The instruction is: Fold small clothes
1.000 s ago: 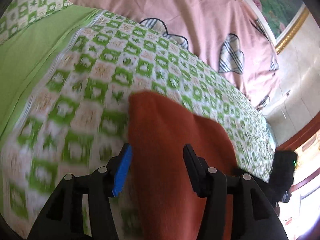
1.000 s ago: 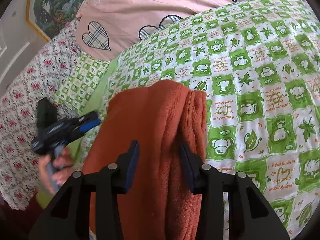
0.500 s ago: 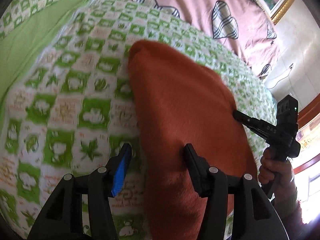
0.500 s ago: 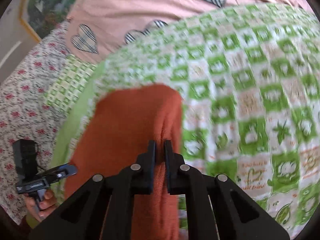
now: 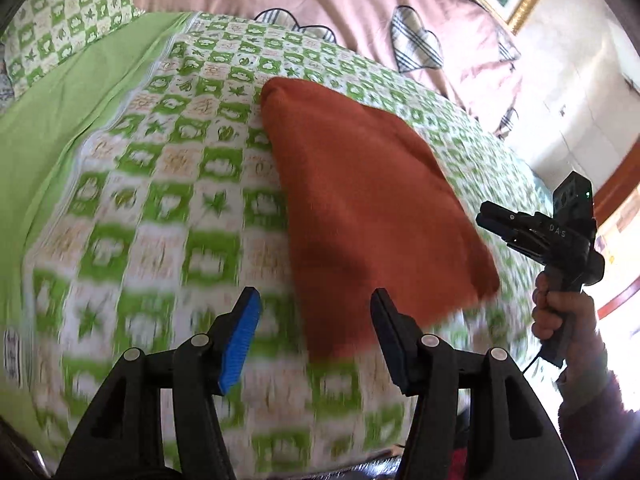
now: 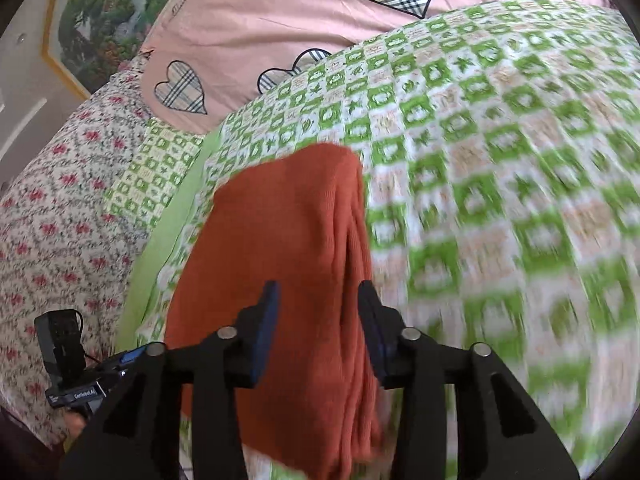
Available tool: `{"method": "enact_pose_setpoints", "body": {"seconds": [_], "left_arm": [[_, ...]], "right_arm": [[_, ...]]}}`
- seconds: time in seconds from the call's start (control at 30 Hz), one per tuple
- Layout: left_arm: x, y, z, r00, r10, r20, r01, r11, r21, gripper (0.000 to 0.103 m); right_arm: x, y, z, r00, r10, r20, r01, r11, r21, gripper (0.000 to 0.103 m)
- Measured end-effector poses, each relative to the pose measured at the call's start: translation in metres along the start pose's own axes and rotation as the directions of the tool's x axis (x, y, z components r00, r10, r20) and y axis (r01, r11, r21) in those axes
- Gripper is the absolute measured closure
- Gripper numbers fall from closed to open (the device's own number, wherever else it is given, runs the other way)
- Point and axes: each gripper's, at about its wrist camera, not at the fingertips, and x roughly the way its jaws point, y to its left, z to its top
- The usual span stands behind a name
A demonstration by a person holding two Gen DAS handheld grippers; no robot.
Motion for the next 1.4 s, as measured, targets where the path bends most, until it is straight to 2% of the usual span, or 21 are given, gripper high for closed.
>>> {"method": "enact_pose_setpoints", "body": {"seconds": [0.1, 0.23, 0.3, 0.4, 0.47, 0.5, 0.53, 0.57, 0.63, 0.67, 0.7, 0.73, 0.8, 0.83, 0.97, 1.13, 1.3, 1.4], "left_arm": [[0.0, -0.011, -0.018, 1.0, 0.009, -0.004, -0.009, 0.999, 0.047, 0.045], [0.019, -0.028, -0.03, 0.995, 0.104, 0.0, -0.103, 0.985, 0.138, 0.045], [0.028, -0.032, -0.031, 0.988, 0.153, 0.013, -0.153, 0.976, 0.154, 0.046], [0.032, -0.027, -0.03, 0.986, 0.163, 0.043, -0.168, 0.978, 0.125, 0.059], [0.033, -0.023, -0.029, 0.985, 0.165, 0.051, -0.169, 0.982, 0.088, 0.073], [0.034, -0.02, -0.029, 0.985, 0.163, 0.05, -0.166, 0.984, 0.06, 0.076], [0.033, -0.018, -0.028, 0.986, 0.161, 0.052, -0.163, 0.986, 0.037, 0.082], [0.031, -0.017, -0.028, 0.986, 0.157, 0.06, -0.159, 0.987, 0.017, 0.089], [0.022, -0.02, -0.026, 0.983, 0.158, 0.09, -0.158, 0.987, -0.013, 0.093], [0.018, -0.022, -0.026, 0.981, 0.161, 0.106, -0.16, 0.987, -0.017, 0.094], [0.016, -0.024, -0.025, 0.98, 0.166, 0.109, -0.165, 0.986, -0.015, 0.094], [0.019, -0.026, -0.026, 0.98, 0.173, 0.097, -0.173, 0.985, -0.005, 0.095], [0.026, -0.025, -0.028, 0.981, 0.179, 0.068, -0.179, 0.984, -0.004, 0.095], [0.03, -0.024, -0.03, 0.983, 0.177, 0.046, -0.177, 0.984, -0.014, 0.096], [0.032, -0.024, -0.033, 0.984, 0.179, 0.024, -0.178, 0.984, -0.03, 0.098], [0.036, -0.027, -0.036, 0.985, 0.171, -0.002, -0.171, 0.985, -0.028, 0.099], [0.038, -0.021, -0.038, 0.989, 0.147, -0.012, -0.147, 0.988, -0.034, 0.098], [0.034, -0.018, -0.038, 0.994, 0.11, -0.028, -0.111, 0.993, -0.033, 0.098]], "right_arm": [[-0.009, -0.003, -0.028, 1.0, -0.001, -0.029, 0.001, 1.0, 0.02, 0.06], [-0.011, 0.001, -0.051, 0.998, -0.008, -0.054, 0.008, 1.0, 0.007, 0.06], [-0.01, 0.003, -0.054, 0.998, -0.012, -0.054, 0.012, 1.0, -0.002, 0.06], [-0.004, 0.007, -0.056, 0.998, -0.022, -0.056, 0.02, 1.0, -0.023, 0.061], [0.001, 0.009, -0.056, 0.997, -0.024, -0.069, 0.022, 0.999, -0.03, 0.074], [0.002, 0.009, -0.057, 0.997, -0.025, -0.077, 0.023, 0.999, -0.031, 0.091], [0.004, 0.009, -0.056, 0.996, -0.026, -0.085, 0.024, 0.999, -0.032, 0.097], [0.003, 0.011, -0.054, 0.996, -0.021, -0.084, 0.018, 0.999, -0.032, 0.098], [-0.007, 0.018, -0.047, 0.998, 0.004, -0.057, -0.006, 0.999, -0.037, 0.098], [-0.019, 0.023, -0.043, 0.999, 0.043, -0.021, -0.043, 0.998, -0.038, 0.098], [-0.03, 0.027, -0.04, 0.997, 0.074, 0.011, -0.074, 0.996, -0.045, 0.098], [-0.037, 0.03, -0.037, 0.997, 0.073, 0.029, -0.072, 0.996, -0.06, 0.098], [-0.033, 0.024, -0.037, 1.0, -0.014, 0.005, 0.015, 0.995, -0.096, 0.098], [-0.023, 0.016, -0.041, 0.996, -0.089, -0.02, 0.086, 0.99, -0.115, 0.098], [0.0, 0.004, -0.052, 0.985, -0.164, -0.06, 0.154, 0.978, -0.143, 0.099], [0.012, 0.007, -0.057, 0.948, -0.316, -0.039, 0.295, 0.918, -0.264, 0.099], [0.012, 0.001, -0.055, 0.943, -0.329, -0.05, 0.309, 0.921, -0.237, 0.099], [0.011, -0.001, -0.055, 0.951, -0.303, -0.065, 0.285, 0.938, -0.197, 0.098]]}}
